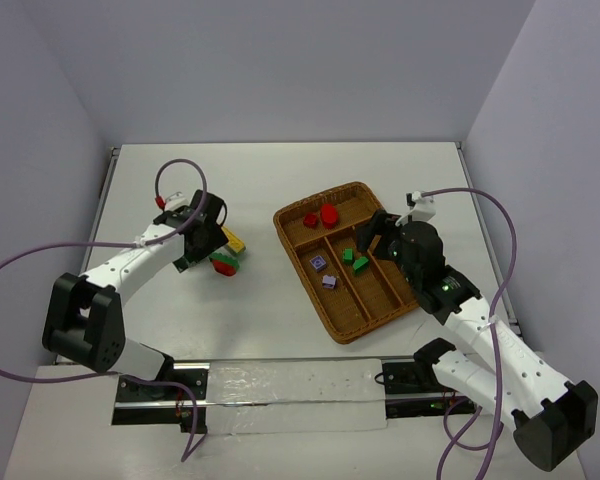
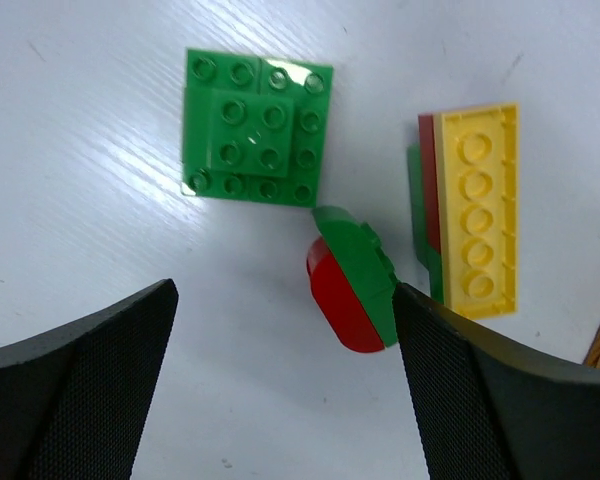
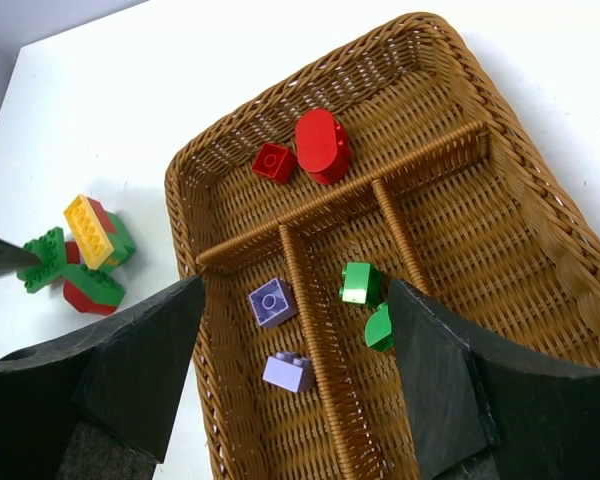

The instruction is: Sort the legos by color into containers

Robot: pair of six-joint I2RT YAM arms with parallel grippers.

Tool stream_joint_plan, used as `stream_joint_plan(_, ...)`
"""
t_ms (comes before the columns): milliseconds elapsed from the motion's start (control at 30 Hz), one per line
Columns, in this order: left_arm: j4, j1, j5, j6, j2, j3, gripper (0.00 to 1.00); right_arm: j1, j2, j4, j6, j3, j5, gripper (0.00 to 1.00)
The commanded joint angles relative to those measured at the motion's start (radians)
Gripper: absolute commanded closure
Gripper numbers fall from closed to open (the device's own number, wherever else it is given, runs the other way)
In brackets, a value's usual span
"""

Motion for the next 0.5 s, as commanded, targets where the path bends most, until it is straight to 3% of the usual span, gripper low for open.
stream_joint_plan(0, -0.02, 0.036, -0.091, 0.052, 0.01, 0.081, 0.04, 0.002, 0.001, 0.05, -0.017, 0.039, -0.016, 0.19)
stream_joint_plan(67, -0.005, 0.038, -0.077, 0.093, 0.019, 0.086, 0.06, 0.002, 0.005, 0.048, -0.021, 0.043, -0.01, 0.19)
stream_joint_plan(167, 0.057, 0.038, 0.054, 0.149, -0.008, 0.053, 0.1, 0.002, 0.013, 0.05, -0.021, 0.045, -0.009, 0.19)
stream_joint_plan(233, 0.094, 0.038, 0.121, 0.123, -0.027, 0.018, 0.11, 0.002, 0.02, 0.055, -0.017, 0.047, -0.014, 0.19)
stream_joint_plan(467, 0.158, 0.036, 0.154, -0.002, -0.036, -0.084, 0.21, 0.005, 0.051, 0.067, -0.006, 0.053, -0.04, 0.2)
